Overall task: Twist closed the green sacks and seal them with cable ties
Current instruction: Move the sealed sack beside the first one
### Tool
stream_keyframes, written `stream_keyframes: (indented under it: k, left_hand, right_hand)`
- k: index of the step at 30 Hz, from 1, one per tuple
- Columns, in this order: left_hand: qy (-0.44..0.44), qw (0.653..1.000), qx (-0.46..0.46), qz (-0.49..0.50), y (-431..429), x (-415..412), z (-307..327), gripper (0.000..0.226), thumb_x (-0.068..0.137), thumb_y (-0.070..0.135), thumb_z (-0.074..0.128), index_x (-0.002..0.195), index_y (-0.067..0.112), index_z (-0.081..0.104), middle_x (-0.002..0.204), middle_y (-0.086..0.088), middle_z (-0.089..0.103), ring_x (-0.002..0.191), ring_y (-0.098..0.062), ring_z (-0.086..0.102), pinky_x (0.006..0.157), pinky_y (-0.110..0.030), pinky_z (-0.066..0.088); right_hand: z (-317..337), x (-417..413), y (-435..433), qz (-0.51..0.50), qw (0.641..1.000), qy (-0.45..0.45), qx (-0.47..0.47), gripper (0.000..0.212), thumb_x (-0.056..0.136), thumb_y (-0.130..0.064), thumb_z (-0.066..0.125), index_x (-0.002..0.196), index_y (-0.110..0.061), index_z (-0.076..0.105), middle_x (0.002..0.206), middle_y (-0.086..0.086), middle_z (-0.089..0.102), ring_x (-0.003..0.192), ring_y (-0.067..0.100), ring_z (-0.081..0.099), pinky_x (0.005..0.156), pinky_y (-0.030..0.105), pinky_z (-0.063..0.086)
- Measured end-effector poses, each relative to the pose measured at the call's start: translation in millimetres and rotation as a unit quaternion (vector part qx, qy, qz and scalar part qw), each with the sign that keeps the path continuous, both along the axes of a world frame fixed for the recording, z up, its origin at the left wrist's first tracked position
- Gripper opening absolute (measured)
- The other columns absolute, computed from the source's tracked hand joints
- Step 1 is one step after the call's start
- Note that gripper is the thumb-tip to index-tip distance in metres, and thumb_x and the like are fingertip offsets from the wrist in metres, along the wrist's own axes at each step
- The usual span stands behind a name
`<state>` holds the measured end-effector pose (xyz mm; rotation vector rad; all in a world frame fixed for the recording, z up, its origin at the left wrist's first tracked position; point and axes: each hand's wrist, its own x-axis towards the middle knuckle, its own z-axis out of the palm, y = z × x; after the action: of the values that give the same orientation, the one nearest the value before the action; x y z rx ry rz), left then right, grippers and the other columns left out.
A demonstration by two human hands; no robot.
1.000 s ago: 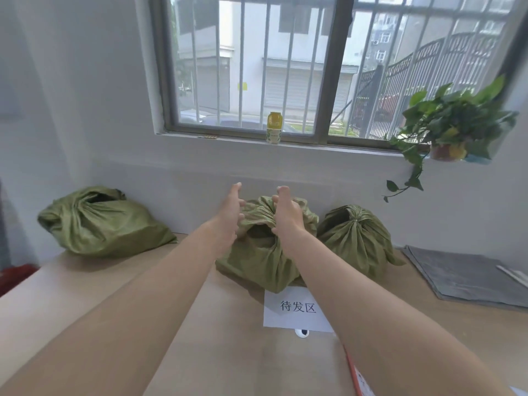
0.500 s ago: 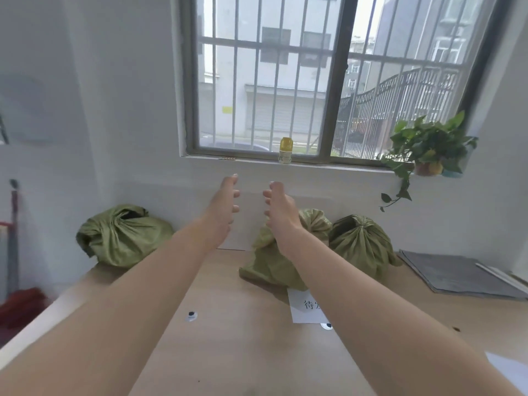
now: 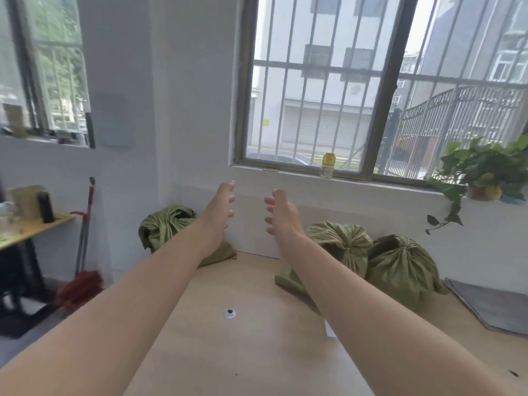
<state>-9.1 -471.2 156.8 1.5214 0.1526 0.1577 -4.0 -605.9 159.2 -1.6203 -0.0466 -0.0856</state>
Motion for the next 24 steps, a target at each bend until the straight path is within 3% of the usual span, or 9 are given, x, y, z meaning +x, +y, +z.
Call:
stream_keyframes:
  k: [2,6,16,18,20,22,24]
  left_hand:
    - [0.003,1.0,0.007,0.01,16.8,-4.0,-1.8,0.064,0.099,0.062,0.036,0.147,0.021,0.048,0.149,-0.013,0.045,0.141,-0.033,0.039,0.122,-0.047,0.025]
    - [0.02,1.0,-0.005,0.009,62.9,-0.8,-9.8,0.066,0.098,0.063,0.036,0.148,0.021,0.046,0.15,-0.018,0.042,0.146,-0.034,0.031,0.12,-0.046,0.021]
    - [0.043,0.999,-0.011,-0.022,245.1,53.4,-30.5,0.063,0.099,0.063,0.035,0.145,0.022,0.047,0.147,-0.018,0.043,0.142,-0.036,0.037,0.119,-0.043,0.026]
    - [0.056,0.998,-0.02,-0.023,279.1,66.9,-36.7,0.053,0.1,0.063,0.034,0.129,0.023,0.053,0.137,-0.017,0.05,0.125,-0.033,0.052,0.105,-0.033,0.042]
    - [0.073,0.997,-0.026,-0.017,308.0,82.5,-40.9,0.051,0.102,0.059,0.034,0.128,0.02,0.053,0.131,-0.019,0.055,0.109,-0.028,0.058,0.076,-0.023,0.049]
    - [0.087,0.996,-0.027,-0.016,333.4,104.2,-49.1,0.062,0.1,0.062,0.035,0.143,0.02,0.048,0.144,-0.02,0.049,0.118,-0.029,0.056,0.079,-0.029,0.041]
    - [0.102,0.995,-0.019,-0.012,352.6,126.4,-59.3,0.067,0.097,0.065,0.037,0.145,0.02,0.048,0.147,-0.019,0.047,0.124,-0.033,0.051,0.088,-0.036,0.036]
  right_hand:
    - [-6.7,3.3,15.4,0.001,1.0,0.009,0.013,0.049,0.104,-0.046,0.038,0.132,-0.014,0.063,0.123,0.001,0.061,0.118,0.026,0.057,0.11,0.049,0.044]
    - [-16.6,4.2,54.8,0.0,1.0,0.024,0.017,0.042,0.103,-0.046,0.039,0.117,-0.017,0.065,0.113,0.002,0.061,0.113,0.028,0.059,0.105,0.048,0.047]
    - [-36.4,60.4,218.1,-0.035,0.999,0.019,0.013,0.046,0.099,-0.05,0.039,0.119,-0.02,0.067,0.129,0.004,0.063,0.123,0.03,0.058,0.111,0.053,0.044]
    - [-49.7,74.5,251.0,-0.037,0.998,0.041,0.014,0.047,0.101,-0.048,0.039,0.124,-0.018,0.066,0.131,0.004,0.062,0.124,0.03,0.058,0.113,0.052,0.043]
    - [-60.2,86.9,279.1,-0.033,0.998,0.058,0.014,0.051,0.102,-0.046,0.038,0.128,-0.011,0.065,0.134,0.012,0.062,0.123,0.035,0.058,0.113,0.056,0.042]
    - [-67.7,103.7,300.5,-0.046,0.996,0.073,0.011,0.057,0.1,-0.043,0.038,0.13,-0.001,0.062,0.135,0.027,0.057,0.12,0.048,0.057,0.11,0.059,0.042]
    - [-74.6,124.3,316.0,-0.053,0.996,0.077,0.003,0.055,0.098,-0.042,0.039,0.126,0.0,0.06,0.131,0.024,0.059,0.105,0.043,0.064,0.096,0.05,0.049]
